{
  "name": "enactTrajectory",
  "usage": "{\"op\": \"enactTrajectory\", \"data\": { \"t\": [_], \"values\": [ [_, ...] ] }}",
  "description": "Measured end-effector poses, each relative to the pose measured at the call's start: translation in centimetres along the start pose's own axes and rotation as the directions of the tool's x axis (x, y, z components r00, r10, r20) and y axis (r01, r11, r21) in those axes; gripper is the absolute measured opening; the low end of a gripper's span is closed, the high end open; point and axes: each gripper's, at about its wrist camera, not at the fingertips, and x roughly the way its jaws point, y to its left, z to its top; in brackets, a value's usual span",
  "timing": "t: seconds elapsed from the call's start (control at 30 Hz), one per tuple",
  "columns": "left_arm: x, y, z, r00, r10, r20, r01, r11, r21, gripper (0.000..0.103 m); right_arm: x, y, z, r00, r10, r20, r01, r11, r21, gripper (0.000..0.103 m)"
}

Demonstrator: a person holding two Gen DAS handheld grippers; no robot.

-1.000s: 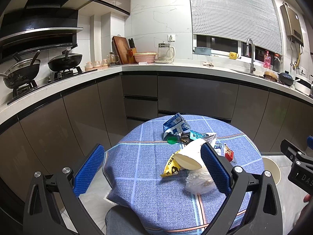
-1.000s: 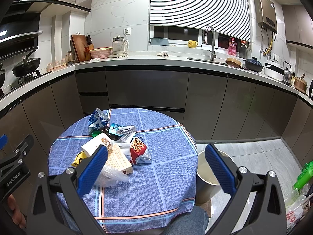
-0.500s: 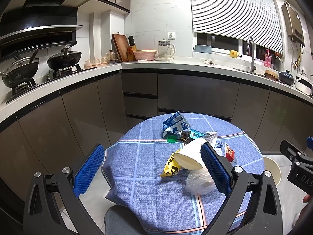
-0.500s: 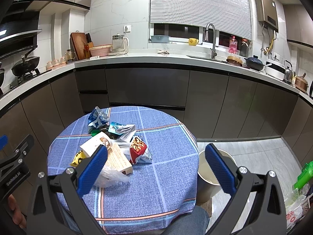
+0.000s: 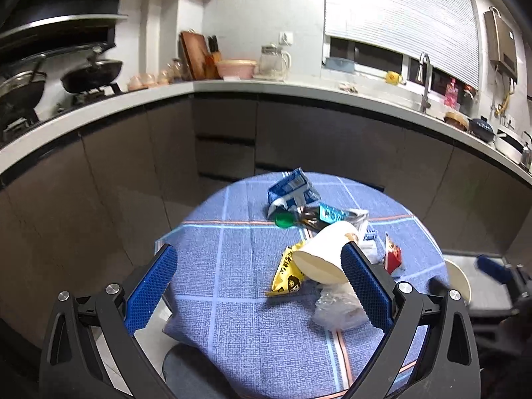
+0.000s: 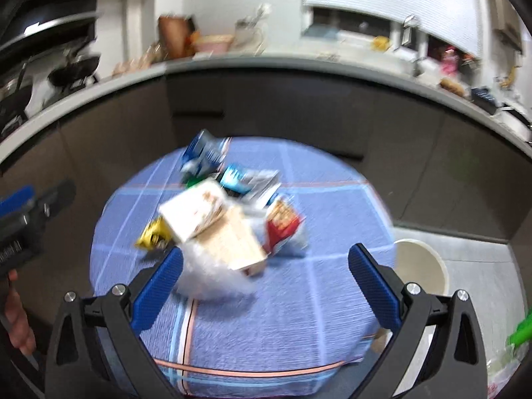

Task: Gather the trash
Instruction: 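Grasp the clear plastic bag with the right gripper while the left gripper approaches the white paper cup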

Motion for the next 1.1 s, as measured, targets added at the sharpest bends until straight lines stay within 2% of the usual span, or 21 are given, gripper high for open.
{"op": "enactTrajectory", "data": {
  "t": [0.07, 0.1, 0.2, 0.33, 0.4, 0.47, 0.5, 0.53, 0.57, 0.6, 0.7, 0.73, 0.83, 1.1],
  "values": [
    [1.2, 0.3, 0.0, 1.000, -0.007, -0.009, 0.007, 1.000, 0.017, 0.094, 1.3, 0.7, -0.3, 0.999, 0.034, -0.031, -0.035, 0.999, -0.021, 0.100],
    [2.0, 0.4, -0.1, 1.000, -0.013, -0.020, 0.013, 1.000, 0.026, 0.094, 2.5, 1.3, -0.6, 0.995, 0.082, -0.057, -0.084, 0.996, -0.031, 0.100],
    [3.8, 0.8, -0.2, 0.997, -0.044, -0.060, 0.046, 0.999, 0.027, 0.094, 4.8, 2.3, -0.9, 0.982, 0.159, -0.101, -0.163, 0.986, -0.034, 0.100],
    [6.1, 1.0, -0.4, 0.986, -0.111, -0.123, 0.114, 0.993, 0.017, 0.094, 7.8, 3.8, -1.1, 0.973, 0.183, -0.143, -0.192, 0.980, -0.049, 0.099],
    [7.1, 0.7, -0.5, 0.980, -0.137, -0.146, 0.142, 0.990, 0.023, 0.094, 8.9, 3.8, -1.2, 0.967, 0.196, -0.165, -0.205, 0.978, -0.036, 0.083],
    [8.2, 0.2, -0.5, 0.971, -0.172, -0.166, 0.178, 0.984, 0.027, 0.093, 9.2, 3.5, -1.2, 0.962, 0.202, -0.181, -0.209, 0.978, -0.020, 0.043],
    [8.4, -0.1, -0.5, 0.968, -0.184, -0.171, 0.191, 0.981, 0.025, 0.092, 9.4, 3.1, -1.2, 0.962, 0.199, -0.189, -0.205, 0.979, -0.014, 0.035],
    [9.0, -0.5, -0.5, 0.961, -0.206, -0.183, 0.213, 0.977, 0.021, 0.091, 9.4, 2.8, -1.2, 0.960, 0.205, -0.191, -0.210, 0.978, -0.004, 0.016],
    [9.5, -0.8, -0.4, 0.954, -0.227, -0.196, 0.235, 0.972, 0.017, 0.090, 9.3, 2.3, -1.3, 0.956, 0.218, -0.195, -0.220, 0.975, 0.012, 0.008],
    [10.2, -1.3, -0.5, 0.942, -0.255, -0.216, 0.264, 0.964, 0.012, 0.083, 9.3, 1.8, -1.3, 0.953, 0.230, -0.195, -0.228, 0.973, 0.030, 0.008],
    [11.7, -2.6, -0.7, 0.907, -0.318, -0.277, 0.331, 0.944, -0.001, 0.071, 8.4, 1.0, -1.5, 0.956, 0.226, -0.184, -0.224, 0.974, 0.032, 0.006],
    [12.5, -3.2, -0.9, 0.893, -0.334, -0.301, 0.350, 0.937, 0.001, 0.070, 8.1, 0.6, -1.5, 0.957, 0.226, -0.181, -0.224, 0.974, 0.035, 0.006],
    [13.9, -4.4, -1.2, 0.872, -0.354, -0.337, 0.374, 0.927, -0.005, 0.069, 7.2, -0.1, -1.3, 0.958, 0.233, -0.165, -0.229, 0.972, 0.048, 0.006],
    [17.3, -6.3, -0.8, 0.850, -0.348, -0.396, 0.381, 0.925, 0.004, 0.072, 4.9, -0.6, -0.3, 0.963, 0.253, -0.094, -0.248, 0.967, 0.063, 0.006]
  ]
}}
